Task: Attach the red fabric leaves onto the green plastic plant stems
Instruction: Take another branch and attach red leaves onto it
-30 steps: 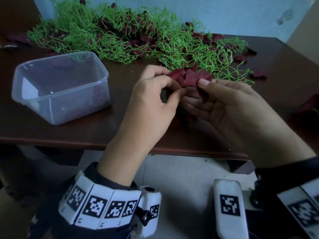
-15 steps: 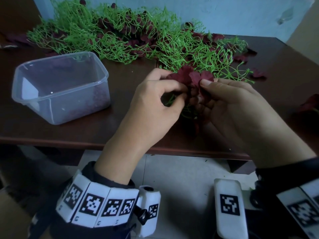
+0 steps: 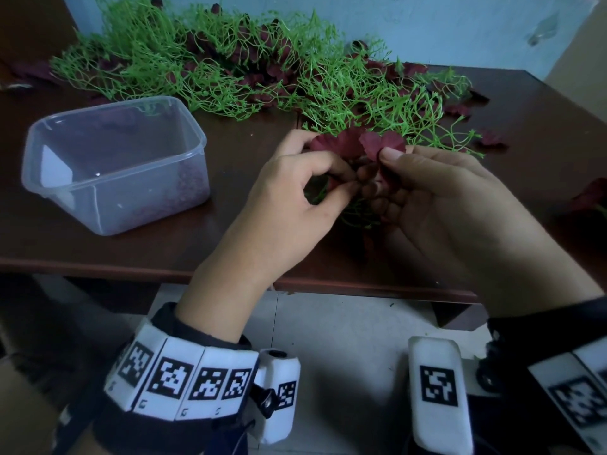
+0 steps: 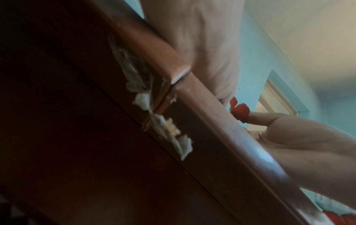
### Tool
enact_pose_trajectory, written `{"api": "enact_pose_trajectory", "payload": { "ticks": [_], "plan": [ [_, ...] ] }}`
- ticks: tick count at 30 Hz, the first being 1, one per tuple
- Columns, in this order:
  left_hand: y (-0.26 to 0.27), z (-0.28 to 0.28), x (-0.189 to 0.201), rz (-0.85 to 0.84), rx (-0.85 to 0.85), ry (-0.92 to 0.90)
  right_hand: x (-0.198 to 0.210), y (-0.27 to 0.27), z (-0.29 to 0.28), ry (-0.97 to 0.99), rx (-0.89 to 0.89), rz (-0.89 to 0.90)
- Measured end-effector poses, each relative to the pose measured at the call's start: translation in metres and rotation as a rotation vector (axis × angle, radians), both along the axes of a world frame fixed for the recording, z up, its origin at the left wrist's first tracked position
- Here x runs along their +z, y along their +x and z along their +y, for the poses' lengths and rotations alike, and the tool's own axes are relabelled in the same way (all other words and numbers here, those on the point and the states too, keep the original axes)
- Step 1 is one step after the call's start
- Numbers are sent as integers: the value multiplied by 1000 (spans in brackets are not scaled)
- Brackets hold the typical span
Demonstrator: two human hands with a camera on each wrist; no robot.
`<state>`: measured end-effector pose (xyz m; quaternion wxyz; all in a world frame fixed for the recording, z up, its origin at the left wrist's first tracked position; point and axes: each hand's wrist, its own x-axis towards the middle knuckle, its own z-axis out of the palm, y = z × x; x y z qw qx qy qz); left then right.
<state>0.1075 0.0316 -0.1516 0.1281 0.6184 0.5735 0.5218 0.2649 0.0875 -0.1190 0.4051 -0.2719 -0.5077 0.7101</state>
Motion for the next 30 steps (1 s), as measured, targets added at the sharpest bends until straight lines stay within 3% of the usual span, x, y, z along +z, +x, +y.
{"api": "enact_pose_trajectory", "payload": {
  "ticks": [16,30],
  "plan": [
    [-2,2,3,-48,-60,-1,-3,1,-3,34,36,-64],
    [-6,6,-3,-52,-25,116,-5,2,1,18,-94,-79]
  ]
}}
